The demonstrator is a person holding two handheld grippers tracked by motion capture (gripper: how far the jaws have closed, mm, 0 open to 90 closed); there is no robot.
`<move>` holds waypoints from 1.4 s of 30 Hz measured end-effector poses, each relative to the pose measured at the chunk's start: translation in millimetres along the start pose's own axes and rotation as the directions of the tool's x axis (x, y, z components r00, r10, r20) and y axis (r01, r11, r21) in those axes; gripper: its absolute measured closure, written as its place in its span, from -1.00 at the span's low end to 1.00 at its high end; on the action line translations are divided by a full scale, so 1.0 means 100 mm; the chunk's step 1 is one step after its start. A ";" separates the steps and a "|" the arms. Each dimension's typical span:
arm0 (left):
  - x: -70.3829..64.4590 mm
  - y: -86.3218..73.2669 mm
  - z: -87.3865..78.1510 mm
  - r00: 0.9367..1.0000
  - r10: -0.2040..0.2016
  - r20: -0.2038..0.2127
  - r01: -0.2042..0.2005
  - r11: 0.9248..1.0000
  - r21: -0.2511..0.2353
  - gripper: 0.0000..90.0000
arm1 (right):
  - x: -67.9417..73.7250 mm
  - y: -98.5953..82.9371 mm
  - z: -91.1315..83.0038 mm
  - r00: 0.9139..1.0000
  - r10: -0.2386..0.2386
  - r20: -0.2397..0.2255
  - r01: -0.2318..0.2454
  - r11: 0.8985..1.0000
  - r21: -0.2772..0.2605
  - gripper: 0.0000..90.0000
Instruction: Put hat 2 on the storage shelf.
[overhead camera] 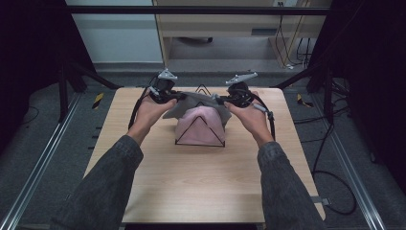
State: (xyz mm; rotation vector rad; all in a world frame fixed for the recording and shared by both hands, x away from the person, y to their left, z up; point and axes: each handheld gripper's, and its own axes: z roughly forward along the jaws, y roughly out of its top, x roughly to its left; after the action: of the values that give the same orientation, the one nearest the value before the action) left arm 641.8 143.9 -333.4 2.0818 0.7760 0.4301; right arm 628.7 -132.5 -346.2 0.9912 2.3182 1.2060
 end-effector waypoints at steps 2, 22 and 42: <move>0.00 -0.01 0.01 1.000 0.000 0.001 0.000 1.000 0.006 0.89 | 0.00 -0.02 0.00 1.000 0.004 0.001 -0.004 1.000 0.005 0.90; -0.02 -0.05 0.05 1.000 -0.020 -0.015 0.021 1.000 0.008 0.52 | 0.00 -0.04 -0.02 0.999 0.027 0.029 -0.027 1.000 0.000 0.50; -0.06 -0.09 -0.17 0.998 -0.023 -0.053 0.021 0.999 -0.028 0.04 | 0.05 0.00 -0.22 0.998 0.037 0.057 -0.034 0.998 -0.047 0.05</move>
State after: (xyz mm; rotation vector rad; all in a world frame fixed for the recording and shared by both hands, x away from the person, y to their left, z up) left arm 624.5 154.3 -331.4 2.0419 0.8191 0.4829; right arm 612.8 -141.7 -332.9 1.0417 2.2274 1.2228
